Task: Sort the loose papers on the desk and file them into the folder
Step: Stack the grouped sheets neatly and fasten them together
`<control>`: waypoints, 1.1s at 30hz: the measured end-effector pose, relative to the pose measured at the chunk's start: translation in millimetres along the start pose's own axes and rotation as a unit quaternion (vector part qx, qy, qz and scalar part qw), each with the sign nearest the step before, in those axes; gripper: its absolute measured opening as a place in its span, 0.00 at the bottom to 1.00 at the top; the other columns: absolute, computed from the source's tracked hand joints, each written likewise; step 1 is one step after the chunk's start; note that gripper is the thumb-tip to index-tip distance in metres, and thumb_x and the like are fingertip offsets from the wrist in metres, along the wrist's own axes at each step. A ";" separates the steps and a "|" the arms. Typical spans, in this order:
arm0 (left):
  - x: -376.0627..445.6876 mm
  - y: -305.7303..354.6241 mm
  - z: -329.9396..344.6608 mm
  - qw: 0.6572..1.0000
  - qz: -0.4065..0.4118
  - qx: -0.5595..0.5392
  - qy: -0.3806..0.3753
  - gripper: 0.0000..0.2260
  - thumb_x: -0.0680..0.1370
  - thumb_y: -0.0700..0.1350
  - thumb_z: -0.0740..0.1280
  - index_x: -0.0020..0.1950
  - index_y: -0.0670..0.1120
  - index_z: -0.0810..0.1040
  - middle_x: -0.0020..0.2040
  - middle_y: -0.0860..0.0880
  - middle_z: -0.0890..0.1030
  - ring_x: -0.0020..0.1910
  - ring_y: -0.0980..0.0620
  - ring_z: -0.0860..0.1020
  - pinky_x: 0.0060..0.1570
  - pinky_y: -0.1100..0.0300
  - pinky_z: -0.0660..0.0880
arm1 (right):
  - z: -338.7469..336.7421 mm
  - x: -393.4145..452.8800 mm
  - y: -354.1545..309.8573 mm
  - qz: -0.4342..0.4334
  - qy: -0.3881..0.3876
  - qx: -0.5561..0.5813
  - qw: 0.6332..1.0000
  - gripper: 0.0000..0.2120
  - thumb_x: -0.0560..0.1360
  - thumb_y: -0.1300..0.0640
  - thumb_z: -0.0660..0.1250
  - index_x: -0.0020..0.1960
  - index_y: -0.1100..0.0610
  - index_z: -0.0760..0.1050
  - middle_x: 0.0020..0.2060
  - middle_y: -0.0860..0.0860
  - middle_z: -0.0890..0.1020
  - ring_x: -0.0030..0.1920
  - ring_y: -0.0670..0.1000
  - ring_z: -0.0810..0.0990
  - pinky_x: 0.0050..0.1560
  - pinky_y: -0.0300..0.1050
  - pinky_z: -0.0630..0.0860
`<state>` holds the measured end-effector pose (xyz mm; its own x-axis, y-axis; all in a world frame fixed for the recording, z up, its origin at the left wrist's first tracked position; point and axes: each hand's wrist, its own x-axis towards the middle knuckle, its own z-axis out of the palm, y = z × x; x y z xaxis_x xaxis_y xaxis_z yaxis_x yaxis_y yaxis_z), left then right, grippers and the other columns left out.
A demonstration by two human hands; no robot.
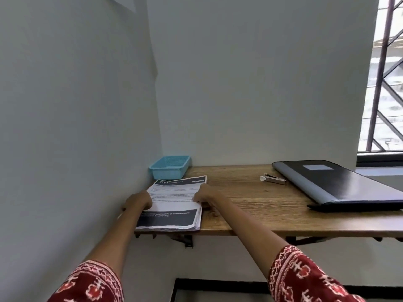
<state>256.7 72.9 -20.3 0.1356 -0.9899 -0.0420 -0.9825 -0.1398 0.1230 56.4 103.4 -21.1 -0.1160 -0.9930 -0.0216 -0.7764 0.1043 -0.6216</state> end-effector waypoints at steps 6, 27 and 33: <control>-10.9 46.6 -4.9 0.997 -0.011 -0.056 0.055 0.22 0.78 0.43 0.61 0.71 0.43 0.64 0.71 0.42 0.65 0.69 0.41 0.63 0.67 0.40 0.62 | -13.4 1.8 24.5 -0.064 0.078 -0.036 0.994 0.20 0.75 0.51 0.67 0.64 0.60 0.75 0.62 0.57 0.78 0.61 0.57 0.76 0.61 0.48 0.73; 102.9 180.3 19.6 0.970 0.129 -0.176 0.109 0.09 0.76 0.43 0.64 0.55 0.43 0.78 0.55 0.45 0.80 0.56 0.46 0.77 0.54 0.52 0.74 | -118.5 126.7 151.0 0.037 0.154 -0.140 0.977 0.15 0.77 0.49 0.63 0.50 0.62 0.75 0.48 0.60 0.79 0.50 0.57 0.77 0.41 0.41 0.63; 139.2 183.2 28.4 0.973 0.113 -0.178 0.096 0.08 0.75 0.42 0.67 0.53 0.45 0.81 0.55 0.47 0.80 0.56 0.47 0.77 0.54 0.54 0.73 | -49.0 195.3 73.8 -0.020 0.133 -0.050 0.990 0.16 0.73 0.54 0.68 0.53 0.66 0.76 0.53 0.61 0.79 0.56 0.59 0.78 0.47 0.46 0.72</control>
<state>92.0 -89.8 -31.8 -0.0231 -0.9781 0.2067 -0.8878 0.1151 0.4455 -53.9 -80.2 -32.8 -0.2336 -0.9479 0.2165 -0.8389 0.0839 -0.5378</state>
